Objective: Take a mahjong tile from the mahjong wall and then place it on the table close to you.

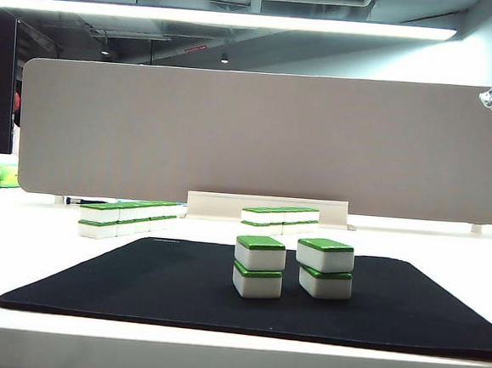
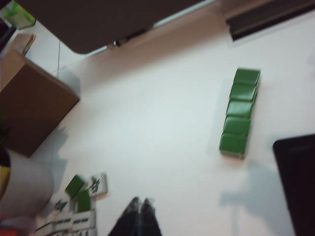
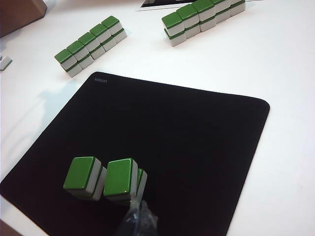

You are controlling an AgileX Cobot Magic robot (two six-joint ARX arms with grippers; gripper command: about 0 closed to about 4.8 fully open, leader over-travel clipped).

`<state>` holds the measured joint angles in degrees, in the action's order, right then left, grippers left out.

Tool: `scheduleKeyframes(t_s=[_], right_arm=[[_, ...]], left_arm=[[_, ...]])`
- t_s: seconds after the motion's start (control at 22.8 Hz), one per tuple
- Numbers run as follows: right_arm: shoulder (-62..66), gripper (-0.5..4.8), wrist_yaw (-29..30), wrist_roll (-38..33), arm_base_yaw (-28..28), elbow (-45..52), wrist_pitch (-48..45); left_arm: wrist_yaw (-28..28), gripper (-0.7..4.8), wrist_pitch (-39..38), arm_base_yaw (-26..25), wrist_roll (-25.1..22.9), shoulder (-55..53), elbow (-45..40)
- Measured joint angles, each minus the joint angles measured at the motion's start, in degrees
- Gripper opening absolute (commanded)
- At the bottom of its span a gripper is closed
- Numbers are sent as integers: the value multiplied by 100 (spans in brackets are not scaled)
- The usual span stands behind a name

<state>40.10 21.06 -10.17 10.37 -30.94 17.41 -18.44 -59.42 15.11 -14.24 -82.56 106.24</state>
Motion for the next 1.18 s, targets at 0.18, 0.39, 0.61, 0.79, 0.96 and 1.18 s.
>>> scheduleKeyframes(t_s=[0.18,0.39,0.61,0.79,0.96,1.18], right_arm=[[0,-1,-2,0,4,0,0],[0,-1,0,2,7,0,0],[0,-1,-2,0,11,0,2],[0,-1,0,0,9,0,0],[2,-1,-2,0,9,0,0],[2,-1,-2,0,9,0,0]], left_arm=[[304,-6,1622,-304,411,918,-1666],[337,-6,3158,-595,901,2192,-4236],[328,-6,4566,-741,1178,3692,-6627],[337,-6,5289,-946,1589,5038,-8277],[503,-6,5521,-1436,2096,6227,-9359],[774,-6,5576,-1749,2310,7200,-10039]])
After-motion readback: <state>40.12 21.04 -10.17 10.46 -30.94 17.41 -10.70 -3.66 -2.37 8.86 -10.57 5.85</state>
